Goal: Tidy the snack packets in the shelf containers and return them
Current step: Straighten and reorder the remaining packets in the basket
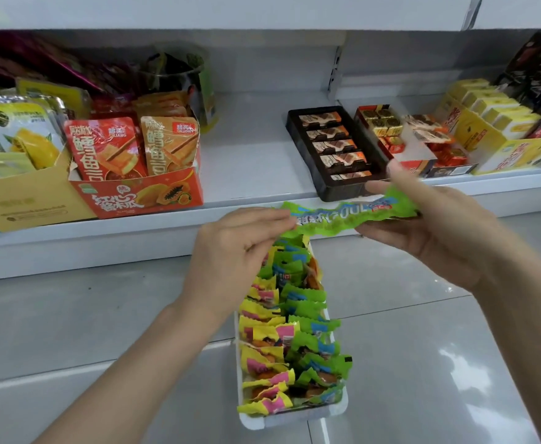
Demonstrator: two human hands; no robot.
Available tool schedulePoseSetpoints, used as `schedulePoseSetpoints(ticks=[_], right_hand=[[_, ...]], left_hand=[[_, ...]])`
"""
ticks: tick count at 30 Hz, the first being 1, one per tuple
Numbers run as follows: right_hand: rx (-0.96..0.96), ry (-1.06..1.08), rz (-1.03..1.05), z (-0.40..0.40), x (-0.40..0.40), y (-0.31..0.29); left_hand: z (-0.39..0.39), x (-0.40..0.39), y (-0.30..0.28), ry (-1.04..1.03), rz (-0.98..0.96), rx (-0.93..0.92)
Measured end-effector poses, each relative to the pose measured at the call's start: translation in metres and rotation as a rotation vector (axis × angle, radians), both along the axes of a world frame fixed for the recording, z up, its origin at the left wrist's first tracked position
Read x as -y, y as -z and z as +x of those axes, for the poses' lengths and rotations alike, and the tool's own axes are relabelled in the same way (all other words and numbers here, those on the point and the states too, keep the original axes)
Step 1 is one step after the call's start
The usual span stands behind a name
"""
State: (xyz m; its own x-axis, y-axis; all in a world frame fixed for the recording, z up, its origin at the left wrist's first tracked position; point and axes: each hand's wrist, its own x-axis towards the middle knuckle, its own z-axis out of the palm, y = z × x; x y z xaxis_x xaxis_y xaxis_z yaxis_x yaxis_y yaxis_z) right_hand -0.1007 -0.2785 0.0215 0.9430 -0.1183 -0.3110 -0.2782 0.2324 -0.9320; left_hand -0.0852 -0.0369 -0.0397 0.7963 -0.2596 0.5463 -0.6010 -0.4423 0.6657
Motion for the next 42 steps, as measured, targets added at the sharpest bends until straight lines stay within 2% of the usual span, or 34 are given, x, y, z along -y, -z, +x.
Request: schedulePoseSetpoints(ticks=[2, 7, 10, 12, 14, 18, 23, 26, 30, 34, 38, 42], right_hand=[[0.023, -0.006, -0.109, -0.006, 0.004, 0.004], [0.238, 0.044, -0.476, -0.020, 0.032, -0.013], [0.321, 0.001, -0.693, -0.025, 0.039, -0.022], [0.365, -0.037, -0.731, -0.028, 0.034, -0.023], [0.396, -0.087, -0.753, -0.031, 0.026, -0.025], [0.388, -0.204, -0.806, -0.034, 0.011, -0.023], [0.367, -0.378, -1.200, -0.034, -0.014, -0.010], [0.371, -0.549, -1.299, -0.019, -0.040, 0.013], [0.279, -0.744, -1.402, -0.002, -0.067, 0.049], [0.208, -0.585, -1.190, -0.005, -0.052, 0.064], [0.226, -0.504, -1.256, -0.009, -0.038, 0.068], [0.350, -0.598, -1.348, -0.009, -0.056, 0.072]], left_hand=[[-0.004, 0.004, 0.005, 0.006, 0.053, 0.005], [-0.019, 0.003, 0.024, 0.027, 0.211, -0.249], [-0.020, 0.003, 0.027, 0.125, 0.439, -0.282], [-0.021, 0.004, 0.028, 0.178, 0.602, -0.249], [-0.025, 0.004, 0.029, 0.219, 0.680, -0.208], [-0.035, -0.004, 0.033, 0.249, 0.610, -0.232], [-0.040, -0.008, 0.034, 0.265, 0.572, -0.247], [-0.038, -0.009, 0.035, 0.272, 0.567, -0.245], [-0.038, -0.011, 0.039, 0.273, 0.499, -0.269], [-0.037, -0.016, 0.042, 0.287, 0.451, -0.251], [-0.036, -0.019, 0.044, 0.314, 0.431, -0.246], [-0.038, -0.020, 0.047, 0.280, 0.353, -0.276]])
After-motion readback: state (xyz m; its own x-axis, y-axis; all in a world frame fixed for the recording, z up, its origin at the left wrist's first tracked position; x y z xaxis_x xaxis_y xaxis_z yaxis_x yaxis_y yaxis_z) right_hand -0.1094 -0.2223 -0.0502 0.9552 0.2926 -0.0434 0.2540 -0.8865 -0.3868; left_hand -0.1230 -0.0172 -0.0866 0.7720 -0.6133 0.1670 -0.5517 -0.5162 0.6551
